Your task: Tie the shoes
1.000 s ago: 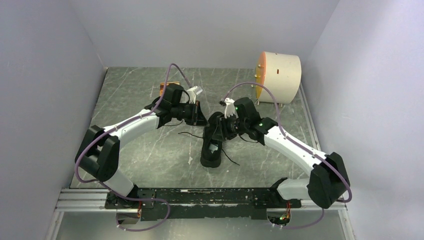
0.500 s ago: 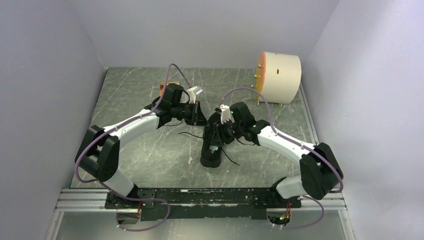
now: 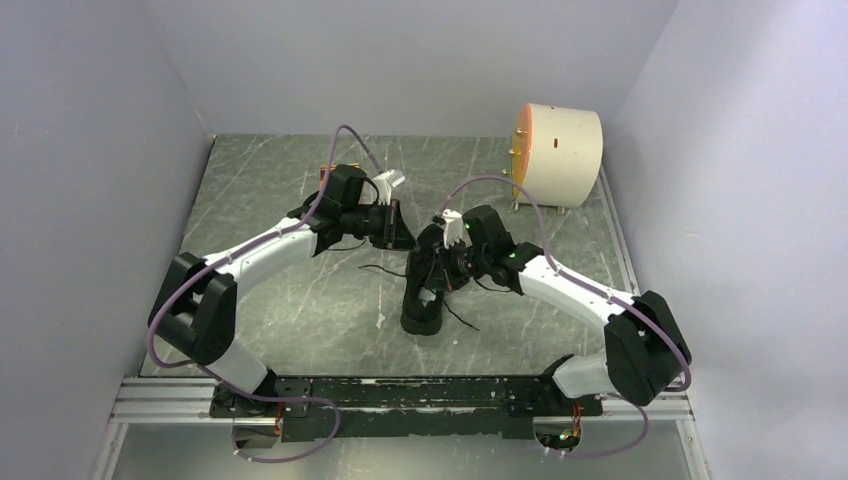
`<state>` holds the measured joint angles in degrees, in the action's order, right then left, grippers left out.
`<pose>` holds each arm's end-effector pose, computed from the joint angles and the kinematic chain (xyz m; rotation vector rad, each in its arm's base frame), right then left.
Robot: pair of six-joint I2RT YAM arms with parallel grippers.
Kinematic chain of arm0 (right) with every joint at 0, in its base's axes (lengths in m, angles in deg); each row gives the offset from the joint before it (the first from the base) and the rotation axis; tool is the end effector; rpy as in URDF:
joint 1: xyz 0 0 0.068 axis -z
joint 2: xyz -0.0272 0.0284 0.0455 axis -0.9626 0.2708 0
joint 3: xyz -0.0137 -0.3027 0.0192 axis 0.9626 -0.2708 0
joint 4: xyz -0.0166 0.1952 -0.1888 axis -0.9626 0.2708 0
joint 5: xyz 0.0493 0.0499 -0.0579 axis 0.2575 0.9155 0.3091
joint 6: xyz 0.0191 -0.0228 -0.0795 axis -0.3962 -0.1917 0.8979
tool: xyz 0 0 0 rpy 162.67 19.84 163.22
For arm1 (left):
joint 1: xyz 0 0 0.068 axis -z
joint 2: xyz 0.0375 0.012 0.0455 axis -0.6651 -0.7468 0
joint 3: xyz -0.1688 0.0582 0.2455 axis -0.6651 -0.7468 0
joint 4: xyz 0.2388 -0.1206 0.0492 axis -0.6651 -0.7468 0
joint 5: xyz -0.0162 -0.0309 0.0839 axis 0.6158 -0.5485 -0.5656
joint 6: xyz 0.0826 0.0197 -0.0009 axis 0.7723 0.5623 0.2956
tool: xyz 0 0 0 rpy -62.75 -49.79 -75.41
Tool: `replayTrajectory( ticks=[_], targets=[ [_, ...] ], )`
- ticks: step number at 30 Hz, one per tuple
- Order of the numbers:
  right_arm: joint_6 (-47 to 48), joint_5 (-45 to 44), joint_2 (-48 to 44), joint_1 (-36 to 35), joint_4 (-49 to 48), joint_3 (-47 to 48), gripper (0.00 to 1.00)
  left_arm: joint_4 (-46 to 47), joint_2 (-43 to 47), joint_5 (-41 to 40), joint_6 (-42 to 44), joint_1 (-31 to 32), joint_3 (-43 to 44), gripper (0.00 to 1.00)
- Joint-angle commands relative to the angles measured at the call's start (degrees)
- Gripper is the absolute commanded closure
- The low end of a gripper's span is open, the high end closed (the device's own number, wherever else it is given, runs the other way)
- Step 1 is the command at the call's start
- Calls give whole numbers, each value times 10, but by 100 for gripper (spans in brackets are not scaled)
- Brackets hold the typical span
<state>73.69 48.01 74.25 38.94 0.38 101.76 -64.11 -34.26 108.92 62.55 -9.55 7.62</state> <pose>0.2296 0.2069 0.2216 -0.7620 2.3268 0.9736 0.2983 -0.2439 0.2615 0.5389 2.2763 -1.3135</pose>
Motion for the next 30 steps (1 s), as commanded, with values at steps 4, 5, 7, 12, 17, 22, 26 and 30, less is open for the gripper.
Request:
replayTrajectory(
  ticks=[4, 5, 7, 12, 17, 22, 26, 30],
  targets=[
    [-34, -23, -32, 4, -18, 7, 100, -21, 29, 13, 8, 5, 31, 95],
    [-37, -28, -38, 4, -12, 10, 100, -26, 36, 10, 10, 8, 29, 95],
    [-47, -49, -51, 5, 2, 13, 100, -21, 51, 10, 7, 15, 17, 95],
    [-98, -144, -95, 6, 21, 10, 100, 0, 94, 1, 3, 44, -28, 95],
    [-124, -173, -109, 6, -10, -21, 100, -19, 128, -34, 33, 70, -78, 95],
    [-116, -179, -101, 6, -4, -19, 100, -28, 151, -38, 57, 75, -117, 95],
    [-108, -167, -96, 7, -5, -20, 100, -26, 155, -40, 58, 82, -139, 95],
    [-104, -169, -83, 6, 5, -16, 100, -64, 147, -62, 81, 89, -138, 91]
  ],
)
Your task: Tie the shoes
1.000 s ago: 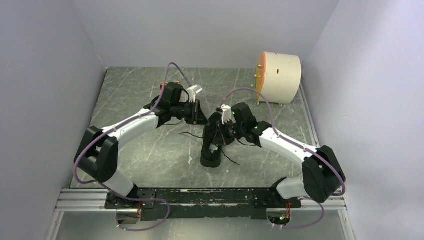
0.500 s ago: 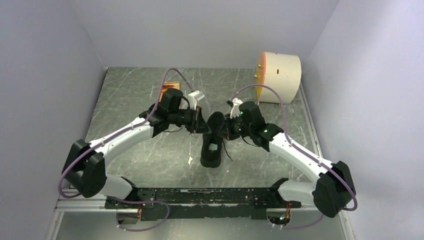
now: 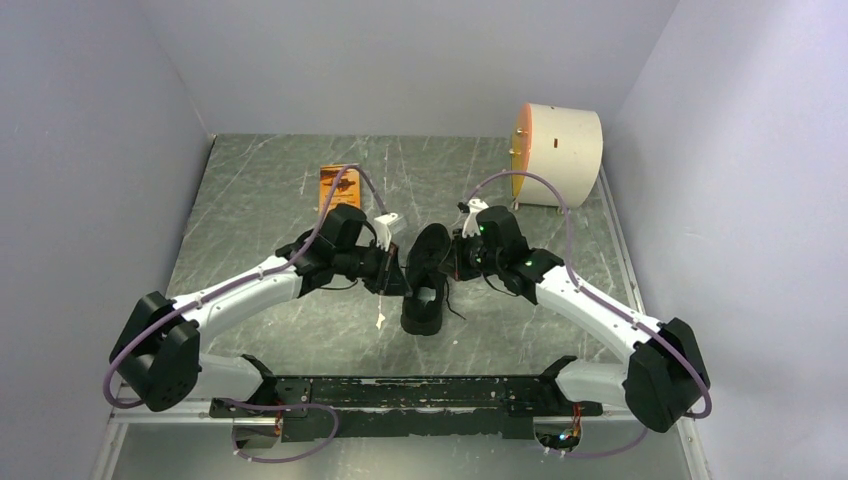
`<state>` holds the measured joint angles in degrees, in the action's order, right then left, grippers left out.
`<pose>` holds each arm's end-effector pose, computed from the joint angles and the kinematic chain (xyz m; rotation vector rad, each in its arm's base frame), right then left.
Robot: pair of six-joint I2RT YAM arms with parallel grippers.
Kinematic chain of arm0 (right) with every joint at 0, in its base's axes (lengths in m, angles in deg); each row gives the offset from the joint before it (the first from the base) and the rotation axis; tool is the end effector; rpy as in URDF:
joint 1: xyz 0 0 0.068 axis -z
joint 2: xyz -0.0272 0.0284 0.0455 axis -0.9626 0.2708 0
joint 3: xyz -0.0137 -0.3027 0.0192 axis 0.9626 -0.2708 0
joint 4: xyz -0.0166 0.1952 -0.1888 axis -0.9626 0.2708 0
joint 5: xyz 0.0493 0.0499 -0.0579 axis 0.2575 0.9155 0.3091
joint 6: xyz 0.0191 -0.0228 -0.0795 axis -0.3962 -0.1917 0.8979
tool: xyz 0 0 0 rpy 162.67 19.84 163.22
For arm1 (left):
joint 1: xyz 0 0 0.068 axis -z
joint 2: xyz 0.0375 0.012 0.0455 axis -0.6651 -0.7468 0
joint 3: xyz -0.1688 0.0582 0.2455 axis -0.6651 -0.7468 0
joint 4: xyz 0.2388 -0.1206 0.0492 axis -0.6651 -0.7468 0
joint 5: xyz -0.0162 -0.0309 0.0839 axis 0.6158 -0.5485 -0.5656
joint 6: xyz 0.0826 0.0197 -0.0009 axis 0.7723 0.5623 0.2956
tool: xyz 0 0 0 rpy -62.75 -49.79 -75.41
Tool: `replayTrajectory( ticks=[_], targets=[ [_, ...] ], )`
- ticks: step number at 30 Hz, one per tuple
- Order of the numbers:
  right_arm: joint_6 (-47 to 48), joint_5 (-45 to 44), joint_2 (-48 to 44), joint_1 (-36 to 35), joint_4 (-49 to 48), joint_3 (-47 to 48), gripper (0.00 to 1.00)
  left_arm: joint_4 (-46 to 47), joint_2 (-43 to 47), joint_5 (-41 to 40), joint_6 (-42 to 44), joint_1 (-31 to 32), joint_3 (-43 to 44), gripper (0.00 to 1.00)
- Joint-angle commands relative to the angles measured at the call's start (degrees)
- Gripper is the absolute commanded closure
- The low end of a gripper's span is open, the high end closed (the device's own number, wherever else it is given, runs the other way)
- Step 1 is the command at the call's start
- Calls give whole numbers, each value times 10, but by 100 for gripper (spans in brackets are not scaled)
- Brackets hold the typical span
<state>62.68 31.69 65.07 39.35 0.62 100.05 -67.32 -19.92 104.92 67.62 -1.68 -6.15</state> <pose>0.2267 0.1780 0.2499 -0.3805 2.2957 0.7693 0.2083 -0.2320 0.2485 0.7462 2.2774 -1.2534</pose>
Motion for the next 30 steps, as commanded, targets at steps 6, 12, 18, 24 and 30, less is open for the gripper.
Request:
replayTrajectory(
  ticks=[6, 12, 18, 24, 30],
  targets=[
    [3, 8, -10, 3, 4, -22, 100, -71, 29, -94, 76, 12, 20, 68],
    [-1, 30, -16, 3, 5, -38, 100, -160, 57, -162, 80, 9, 86, 53],
    [-9, 43, -22, 3, -2, -46, 100, -141, 14, -173, 75, -5, 163, 42],
    [-9, 43, -28, 3, -3, -45, 100, -108, -144, -107, 49, -15, 235, 55],
    [-17, 35, -28, 3, -17, -42, 100, -65, -211, -91, 22, -16, 235, 55]
  ],
)
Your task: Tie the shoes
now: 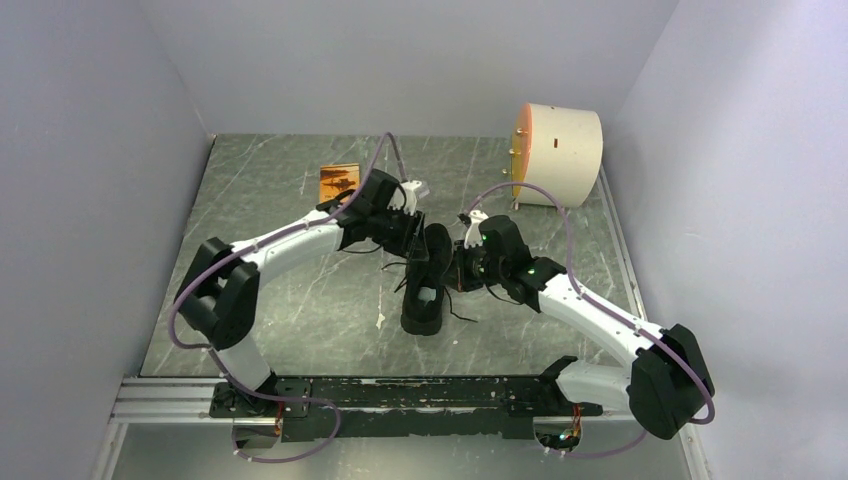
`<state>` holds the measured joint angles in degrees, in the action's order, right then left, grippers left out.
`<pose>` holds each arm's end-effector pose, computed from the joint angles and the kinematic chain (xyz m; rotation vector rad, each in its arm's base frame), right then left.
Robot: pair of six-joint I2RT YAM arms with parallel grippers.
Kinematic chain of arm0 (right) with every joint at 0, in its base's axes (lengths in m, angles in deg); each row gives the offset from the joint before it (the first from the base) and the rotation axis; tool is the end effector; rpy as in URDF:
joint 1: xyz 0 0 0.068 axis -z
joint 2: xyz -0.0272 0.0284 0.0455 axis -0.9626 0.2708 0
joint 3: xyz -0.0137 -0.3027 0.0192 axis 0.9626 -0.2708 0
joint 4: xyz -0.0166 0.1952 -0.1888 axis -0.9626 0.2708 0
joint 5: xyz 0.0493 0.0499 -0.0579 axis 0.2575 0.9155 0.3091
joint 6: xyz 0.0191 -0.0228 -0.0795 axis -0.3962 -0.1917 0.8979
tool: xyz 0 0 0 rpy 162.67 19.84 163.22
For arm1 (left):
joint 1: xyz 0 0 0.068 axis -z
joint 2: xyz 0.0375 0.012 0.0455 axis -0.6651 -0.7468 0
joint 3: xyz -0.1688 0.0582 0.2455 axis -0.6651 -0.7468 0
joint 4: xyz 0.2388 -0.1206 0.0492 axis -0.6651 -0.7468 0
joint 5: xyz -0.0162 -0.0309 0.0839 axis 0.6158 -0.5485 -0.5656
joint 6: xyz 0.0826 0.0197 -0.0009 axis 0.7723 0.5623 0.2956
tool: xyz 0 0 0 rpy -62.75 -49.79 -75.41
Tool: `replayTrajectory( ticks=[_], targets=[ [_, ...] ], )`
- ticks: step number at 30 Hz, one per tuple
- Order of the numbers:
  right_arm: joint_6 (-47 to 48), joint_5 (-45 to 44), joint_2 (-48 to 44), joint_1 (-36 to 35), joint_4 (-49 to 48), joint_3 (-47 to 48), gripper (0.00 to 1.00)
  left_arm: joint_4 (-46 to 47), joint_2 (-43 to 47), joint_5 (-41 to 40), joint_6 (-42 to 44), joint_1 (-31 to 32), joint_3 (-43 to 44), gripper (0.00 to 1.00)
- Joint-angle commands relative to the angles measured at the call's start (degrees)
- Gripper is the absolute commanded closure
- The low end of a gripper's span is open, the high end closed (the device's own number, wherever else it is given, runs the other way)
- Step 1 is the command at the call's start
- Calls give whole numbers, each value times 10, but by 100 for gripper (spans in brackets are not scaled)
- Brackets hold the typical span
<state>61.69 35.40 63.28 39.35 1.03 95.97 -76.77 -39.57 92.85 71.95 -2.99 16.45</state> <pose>0.2109 0.1727 0.2316 -0.3985 2.3553 0.8320 0.2997 -0.2787 0.2520 0.6693 2.3783 -0.9463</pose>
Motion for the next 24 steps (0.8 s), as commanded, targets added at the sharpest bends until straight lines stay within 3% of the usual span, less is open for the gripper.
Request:
replayTrajectory(
  ticks=[1, 6, 14, 24],
  targets=[
    [-8, -2, -10, 3, -22, 0, 100, 33, -18, 34, -27, -3, 4, 55],
    [-13, -4, -12, 3, -31, -4, 100, 94, -16, 67, -72, -10, -53, 54],
    [-12, -5, -22, 3, -25, -14, 100, 150, -16, 87, -104, -21, -96, 62],
    [-21, -38, -17, 3, -18, 13, 100, 148, 5, 120, -97, -31, -89, 92]
  ],
)
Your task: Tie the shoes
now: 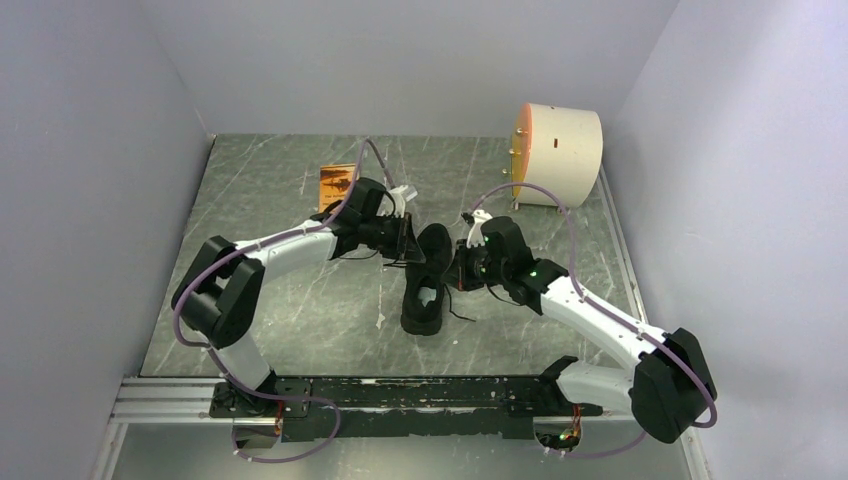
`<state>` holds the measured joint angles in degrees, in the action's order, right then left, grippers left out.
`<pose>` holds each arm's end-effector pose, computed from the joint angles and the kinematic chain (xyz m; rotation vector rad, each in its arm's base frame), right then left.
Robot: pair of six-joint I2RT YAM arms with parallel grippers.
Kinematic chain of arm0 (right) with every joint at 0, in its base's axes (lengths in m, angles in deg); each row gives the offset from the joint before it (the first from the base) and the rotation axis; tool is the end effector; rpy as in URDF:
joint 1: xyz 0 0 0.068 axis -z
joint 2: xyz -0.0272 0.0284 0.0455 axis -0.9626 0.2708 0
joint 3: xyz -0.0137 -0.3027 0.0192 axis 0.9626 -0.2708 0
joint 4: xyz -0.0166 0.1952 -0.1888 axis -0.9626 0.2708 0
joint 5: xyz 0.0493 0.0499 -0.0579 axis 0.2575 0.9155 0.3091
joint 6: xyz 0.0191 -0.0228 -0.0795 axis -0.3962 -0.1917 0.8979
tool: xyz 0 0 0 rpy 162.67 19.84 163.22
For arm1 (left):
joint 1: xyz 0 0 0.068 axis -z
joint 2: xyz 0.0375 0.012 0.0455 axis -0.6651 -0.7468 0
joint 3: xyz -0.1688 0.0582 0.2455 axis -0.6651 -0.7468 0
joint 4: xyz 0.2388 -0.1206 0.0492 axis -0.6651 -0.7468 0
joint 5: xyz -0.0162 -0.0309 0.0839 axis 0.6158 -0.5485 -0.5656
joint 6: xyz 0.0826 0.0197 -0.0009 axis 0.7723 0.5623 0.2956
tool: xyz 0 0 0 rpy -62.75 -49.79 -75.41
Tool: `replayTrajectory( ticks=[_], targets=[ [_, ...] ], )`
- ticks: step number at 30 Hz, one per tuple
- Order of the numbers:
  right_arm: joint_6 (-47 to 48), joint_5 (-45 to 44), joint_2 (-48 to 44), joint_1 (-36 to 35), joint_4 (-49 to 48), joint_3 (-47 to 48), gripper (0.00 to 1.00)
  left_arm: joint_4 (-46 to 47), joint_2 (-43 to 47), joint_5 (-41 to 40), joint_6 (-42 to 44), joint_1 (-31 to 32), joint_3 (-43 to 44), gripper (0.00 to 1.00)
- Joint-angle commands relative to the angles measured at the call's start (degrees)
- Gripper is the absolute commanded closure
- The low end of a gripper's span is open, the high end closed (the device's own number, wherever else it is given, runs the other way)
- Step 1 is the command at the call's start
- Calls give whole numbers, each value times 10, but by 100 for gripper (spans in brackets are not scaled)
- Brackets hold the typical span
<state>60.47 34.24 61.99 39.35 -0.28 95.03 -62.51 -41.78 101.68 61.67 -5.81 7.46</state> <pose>0.2095 0.1699 0.2335 -0.3632 2.3316 0.8299 0.3043 -0.2698 0.2109 0.4973 2.4123 -1.1912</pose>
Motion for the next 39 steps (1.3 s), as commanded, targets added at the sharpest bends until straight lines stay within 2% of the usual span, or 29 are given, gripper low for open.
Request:
replayTrajectory(
  ticks=[1, 10, 21, 27, 32, 39],
  targets=[
    [-10, -31, -1, 2, -5, 27, 100, 3, 30, 34, 8, -3, 2, 93],
    [-18, -26, 57, 2, -38, 61, 100, 28, 45, 63, 4, -4, -7, 94],
    [-27, -38, 81, 3, -57, 57, 100, 18, 27, 66, 38, 0, -6, 76],
    [-29, -35, 83, 3, -65, 50, 100, 0, 9, 50, 49, 11, 3, 73],
    [-32, -33, 81, 3, -68, 44, 100, -8, -3, 46, 61, 19, 14, 78],
    [-36, -28, 84, 4, -56, 47, 100, -6, 0, 27, 75, 19, 18, 95]
  ],
)
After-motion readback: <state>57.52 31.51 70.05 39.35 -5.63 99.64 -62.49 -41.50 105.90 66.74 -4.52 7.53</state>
